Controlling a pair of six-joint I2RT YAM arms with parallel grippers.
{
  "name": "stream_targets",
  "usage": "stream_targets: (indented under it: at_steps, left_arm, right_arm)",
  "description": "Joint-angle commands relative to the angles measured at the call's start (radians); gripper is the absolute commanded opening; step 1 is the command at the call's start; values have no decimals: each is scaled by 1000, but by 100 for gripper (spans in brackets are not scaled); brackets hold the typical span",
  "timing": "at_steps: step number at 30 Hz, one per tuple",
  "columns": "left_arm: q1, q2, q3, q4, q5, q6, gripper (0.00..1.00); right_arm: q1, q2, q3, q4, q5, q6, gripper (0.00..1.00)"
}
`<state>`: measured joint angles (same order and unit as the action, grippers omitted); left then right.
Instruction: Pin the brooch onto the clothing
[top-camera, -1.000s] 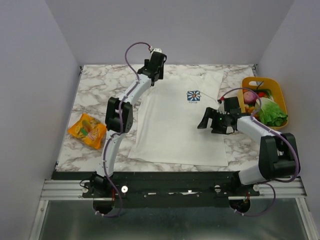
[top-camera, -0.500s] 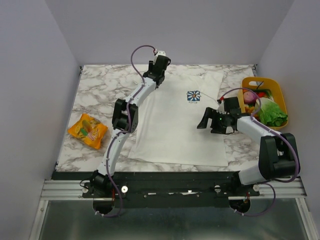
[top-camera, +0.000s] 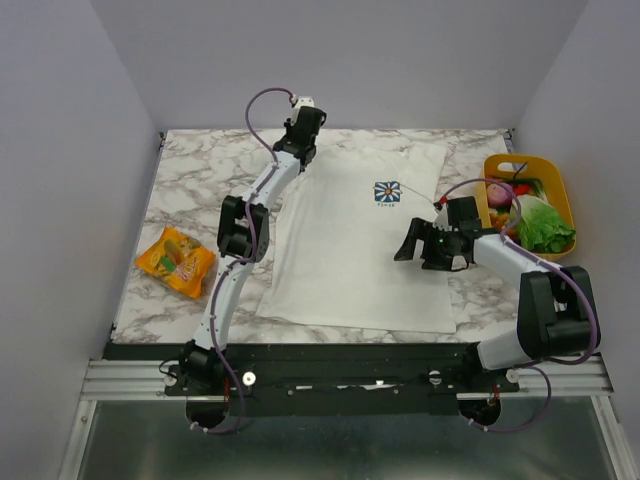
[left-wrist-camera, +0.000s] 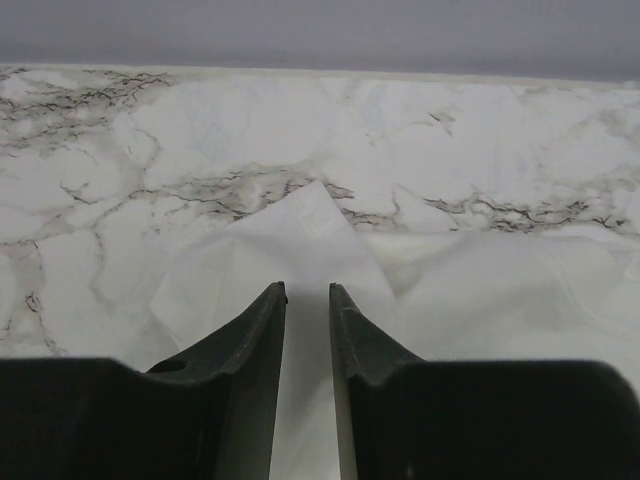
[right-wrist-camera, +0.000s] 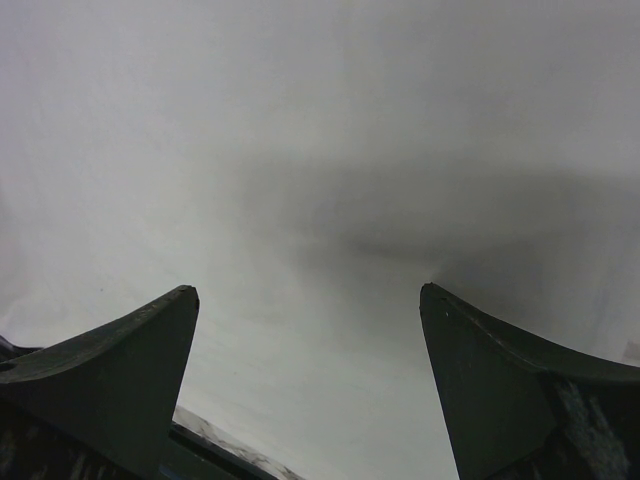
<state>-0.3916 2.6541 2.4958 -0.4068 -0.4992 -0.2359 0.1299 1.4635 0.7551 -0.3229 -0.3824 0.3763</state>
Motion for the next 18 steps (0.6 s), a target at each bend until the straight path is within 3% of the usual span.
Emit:
stream_targets:
  at_steps: [1, 7, 11, 15, 18]
  left_arm:
    - [17, 10, 14, 11, 50, -25, 26]
    - [26, -51, -38, 13, 88, -43, 20]
    - [14, -146, -98, 17, 82, -43, 49]
    - [-33, -171, -75, -13, 12, 24, 63]
    - [-69, -155, -37, -33, -22, 67, 65]
  right_arm:
    - [4, -20, -11, 18, 4, -19, 100]
    - [4, -22, -11, 16, 5, -20, 100]
    - [2, -15, -11, 16, 5, -20, 100]
    - [2, -9, -16, 21, 5, -19, 100]
    - [2, 0, -17, 25, 4, -19, 100]
